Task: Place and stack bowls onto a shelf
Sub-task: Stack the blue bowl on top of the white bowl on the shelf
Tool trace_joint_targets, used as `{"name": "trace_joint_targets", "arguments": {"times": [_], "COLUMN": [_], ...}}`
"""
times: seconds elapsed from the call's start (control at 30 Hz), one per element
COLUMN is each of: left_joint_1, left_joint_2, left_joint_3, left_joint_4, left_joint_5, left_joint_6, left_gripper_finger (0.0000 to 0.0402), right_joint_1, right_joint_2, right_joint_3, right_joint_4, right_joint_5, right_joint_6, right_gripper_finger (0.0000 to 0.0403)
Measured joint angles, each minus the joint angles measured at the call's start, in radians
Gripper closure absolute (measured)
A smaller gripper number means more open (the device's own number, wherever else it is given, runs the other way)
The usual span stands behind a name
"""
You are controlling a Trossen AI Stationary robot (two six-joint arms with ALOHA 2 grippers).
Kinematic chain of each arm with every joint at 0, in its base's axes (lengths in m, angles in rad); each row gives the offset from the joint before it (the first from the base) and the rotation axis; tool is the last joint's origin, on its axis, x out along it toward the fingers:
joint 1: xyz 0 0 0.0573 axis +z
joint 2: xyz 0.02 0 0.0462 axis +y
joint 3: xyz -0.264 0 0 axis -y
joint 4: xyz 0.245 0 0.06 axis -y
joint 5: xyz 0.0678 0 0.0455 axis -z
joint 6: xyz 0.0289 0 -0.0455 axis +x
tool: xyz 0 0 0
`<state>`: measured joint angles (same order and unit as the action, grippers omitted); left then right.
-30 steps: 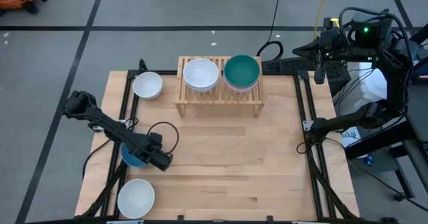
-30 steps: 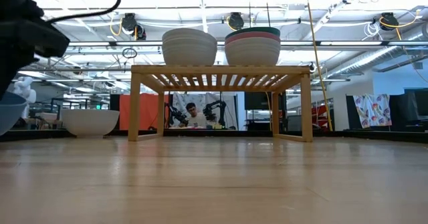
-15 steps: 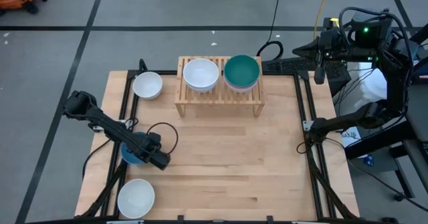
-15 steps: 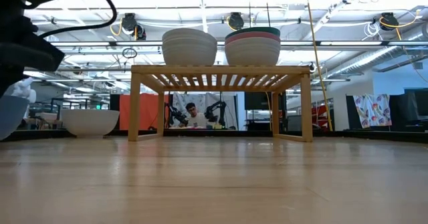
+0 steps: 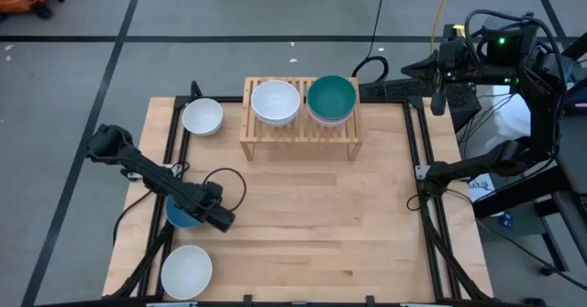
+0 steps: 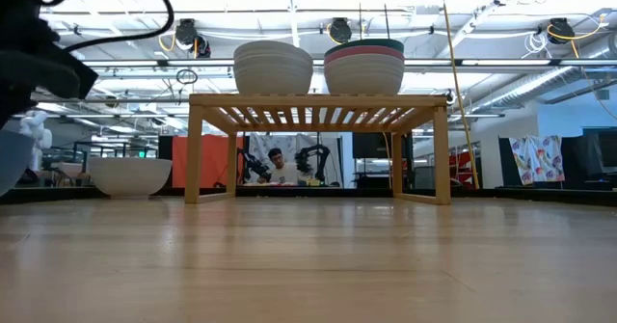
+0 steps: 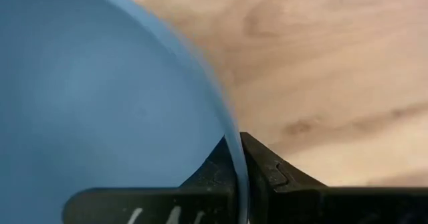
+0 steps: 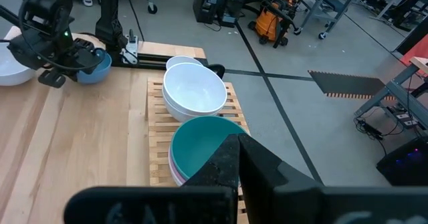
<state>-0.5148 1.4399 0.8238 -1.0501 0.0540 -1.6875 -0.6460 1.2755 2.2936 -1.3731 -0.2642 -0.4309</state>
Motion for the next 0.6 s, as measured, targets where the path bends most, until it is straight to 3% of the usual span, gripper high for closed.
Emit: {"name": "trace_joint_targets", "arguments": {"times": [0.23,0.53,0.6], "left_joint_1": [0.000,0.056,0.090], "left_joint_2": [0.000,0.000,-0.002], "left_joint_3": [0.162,0.550,0.637], "left_joint_4": [-0.046,-0.497,-0.529], "left_joint_5": [-0.004,-0.053,-0.070], "left_joint_6": [0.061,0.070,0.092], "left_gripper_finger": [0.0396,0.0396,0.0396], "right_joint_1": [0.000,0.000,0.000], "right_joint_2": [0.000,0.000,0.000], "right_joint_3": [0.000,0.000,0.000], "right_joint_4": [0.000,0.000,0.000], "right_joint_5": [0.000,0.000,0.000], "right_joint_6": [0.000,0.000,0.000], "right_gripper_finger": [0.0403,0.0403,0.0403]}}
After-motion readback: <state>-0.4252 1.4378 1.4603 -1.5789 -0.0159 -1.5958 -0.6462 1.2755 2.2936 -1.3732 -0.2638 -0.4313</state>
